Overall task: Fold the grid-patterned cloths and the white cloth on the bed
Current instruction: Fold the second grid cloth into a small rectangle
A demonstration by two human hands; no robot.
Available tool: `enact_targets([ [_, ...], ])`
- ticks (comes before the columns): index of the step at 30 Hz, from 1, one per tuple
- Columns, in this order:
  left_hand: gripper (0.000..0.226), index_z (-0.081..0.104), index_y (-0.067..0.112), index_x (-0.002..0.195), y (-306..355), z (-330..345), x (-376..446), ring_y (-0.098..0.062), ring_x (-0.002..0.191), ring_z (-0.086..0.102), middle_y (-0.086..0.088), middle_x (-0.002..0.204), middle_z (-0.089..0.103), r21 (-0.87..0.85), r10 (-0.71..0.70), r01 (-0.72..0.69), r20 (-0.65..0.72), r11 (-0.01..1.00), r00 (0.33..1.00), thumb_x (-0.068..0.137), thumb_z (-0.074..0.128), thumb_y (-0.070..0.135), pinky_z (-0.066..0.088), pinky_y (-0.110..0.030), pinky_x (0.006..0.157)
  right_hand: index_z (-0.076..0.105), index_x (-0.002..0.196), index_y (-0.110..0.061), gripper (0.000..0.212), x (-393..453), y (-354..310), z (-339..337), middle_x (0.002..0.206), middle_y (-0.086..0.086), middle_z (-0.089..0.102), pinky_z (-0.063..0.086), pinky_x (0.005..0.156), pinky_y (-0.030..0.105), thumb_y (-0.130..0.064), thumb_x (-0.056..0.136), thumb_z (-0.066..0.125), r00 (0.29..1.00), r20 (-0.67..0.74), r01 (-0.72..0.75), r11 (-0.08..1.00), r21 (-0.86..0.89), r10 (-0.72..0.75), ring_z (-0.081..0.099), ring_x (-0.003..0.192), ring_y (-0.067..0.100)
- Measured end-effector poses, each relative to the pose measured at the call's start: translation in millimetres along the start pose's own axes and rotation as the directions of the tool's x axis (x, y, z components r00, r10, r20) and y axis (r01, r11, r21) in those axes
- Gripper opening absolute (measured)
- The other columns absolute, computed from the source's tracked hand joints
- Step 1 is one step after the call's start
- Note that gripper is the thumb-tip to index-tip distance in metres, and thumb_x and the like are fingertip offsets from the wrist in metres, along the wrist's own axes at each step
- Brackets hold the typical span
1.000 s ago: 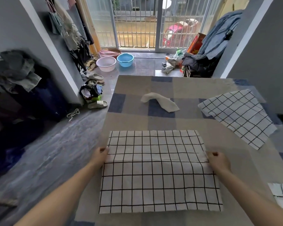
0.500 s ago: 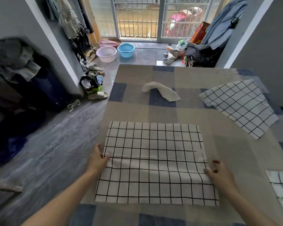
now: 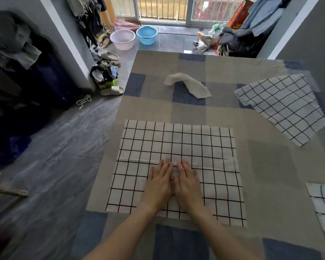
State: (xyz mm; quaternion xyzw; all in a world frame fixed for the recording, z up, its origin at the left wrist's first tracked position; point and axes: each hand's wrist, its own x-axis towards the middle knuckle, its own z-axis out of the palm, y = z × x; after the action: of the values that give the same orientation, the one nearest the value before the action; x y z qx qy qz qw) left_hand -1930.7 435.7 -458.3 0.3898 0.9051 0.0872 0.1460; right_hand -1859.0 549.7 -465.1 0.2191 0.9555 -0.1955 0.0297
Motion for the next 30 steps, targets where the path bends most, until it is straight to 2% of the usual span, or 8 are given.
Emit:
enact_targets([
  [6,0.055,0.005,0.035,0.154,-70.5,-2.3,-30.3,-0.01,0.148,-0.01,0.012,0.162,-0.008,0.016,-0.107,0.108,-0.066,0.994,0.992,0.1,0.016,0.043,-0.001,-0.044,0.118,0.006,0.154,-0.025,0.06,-28.4,62.8,-18.6,0.162,-0.004,-0.002,-0.001,0.119,0.043,-0.04,0.099,0.024,0.995,-0.053,-0.094,0.988,-0.126,0.088,-0.008,0.148,0.01],
  [10,0.06,0.006,0.032,0.154,-101.2,-8.3,-50.8,-0.009,0.148,-0.009,0.01,0.162,-0.005,-0.031,-0.278,0.276,-0.091,0.961,0.956,0.097,0.011,0.047,0.003,-0.046,0.12,0.008,0.154,-0.022,0.062,-39.0,99.4,-28.3,0.162,-0.004,0.002,0.004,0.12,0.045,-0.04,0.096,0.02,0.976,-0.071,-0.21,0.973,-0.097,0.204,-0.005,0.148,0.009],
  [13,0.062,0.011,0.022,0.155,-88.5,-12.5,-43.1,-0.013,0.149,-0.006,0.003,0.163,-0.002,-0.079,-0.287,0.278,-0.136,0.957,0.948,0.097,0.018,0.041,-0.002,-0.044,0.12,0.012,0.154,-0.015,0.065,-37.4,105.2,-31.2,0.162,0.002,0.005,0.007,0.12,0.048,-0.041,0.095,0.018,0.953,-0.095,-0.293,0.955,-0.037,0.289,-0.002,0.148,0.013],
  [16,0.059,0.004,0.018,0.155,-48.2,-17.7,-12.7,-0.015,0.149,-0.009,0.001,0.162,-0.01,-0.093,-0.121,0.108,-0.156,0.99,0.98,0.1,0.014,0.036,-0.006,-0.04,0.12,0.017,0.152,-0.009,0.06,-16.3,71.4,-35.7,0.161,0.009,0.012,0.013,0.119,0.048,-0.032,0.097,0.022,0.974,-0.147,-0.17,0.985,0.041,0.175,0.005,0.149,0.02],
  [19,0.057,-0.001,0.02,0.155,-9.0,-14.4,25.7,-0.013,0.148,-0.015,0.004,0.161,-0.014,-0.114,-0.02,0.005,-0.13,0.994,0.991,0.101,0.01,0.037,-0.007,-0.039,0.119,0.011,0.154,-0.014,0.058,13.6,28.8,-30.9,0.162,0.003,0.002,0.004,0.121,0.043,-0.028,0.099,0.023,0.992,-0.122,0.001,0.998,0.061,0.007,-0.004,0.149,0.015],
  [23,0.058,-0.002,0.02,0.155,-6.9,-4.6,67.9,-0.011,0.147,-0.017,0.004,0.161,-0.015,-0.037,-0.029,0.027,-0.061,0.999,0.998,0.103,0.018,0.038,-0.003,-0.042,0.12,0.015,0.153,-0.013,0.06,66.1,11.8,-23.3,0.162,0.004,0.005,0.008,0.12,0.046,-0.029,0.096,0.021,0.995,-0.099,0.001,0.998,0.062,0.005,-0.001,0.149,0.015],
  [26,0.06,-0.006,0.021,0.154,-16.7,-3.1,81.7,-0.011,0.146,-0.02,0.004,0.16,-0.018,-0.01,-0.044,0.043,-0.026,0.999,0.999,0.103,0.021,0.038,-0.001,-0.044,0.12,0.007,0.154,-0.019,0.06,92.0,17.1,-18.9,0.162,0.002,0.001,0.001,0.12,0.042,-0.038,0.098,0.017,0.998,-0.033,0.061,0.998,0.034,-0.06,-0.007,0.148,0.013],
  [30,0.059,0.002,0.025,0.155,-28.4,-6.7,79.3,-0.013,0.148,-0.012,0.005,0.162,-0.009,0.046,-0.058,0.06,-0.05,0.997,0.997,0.1,0.017,0.042,0.002,-0.044,0.119,0.005,0.154,-0.022,0.062,95.8,31.9,-10.4,0.162,0.0,0.0,0.0,0.119,0.043,-0.045,0.099,0.02,0.989,0.023,0.147,0.984,-0.101,-0.146,-0.007,0.148,0.014],
])
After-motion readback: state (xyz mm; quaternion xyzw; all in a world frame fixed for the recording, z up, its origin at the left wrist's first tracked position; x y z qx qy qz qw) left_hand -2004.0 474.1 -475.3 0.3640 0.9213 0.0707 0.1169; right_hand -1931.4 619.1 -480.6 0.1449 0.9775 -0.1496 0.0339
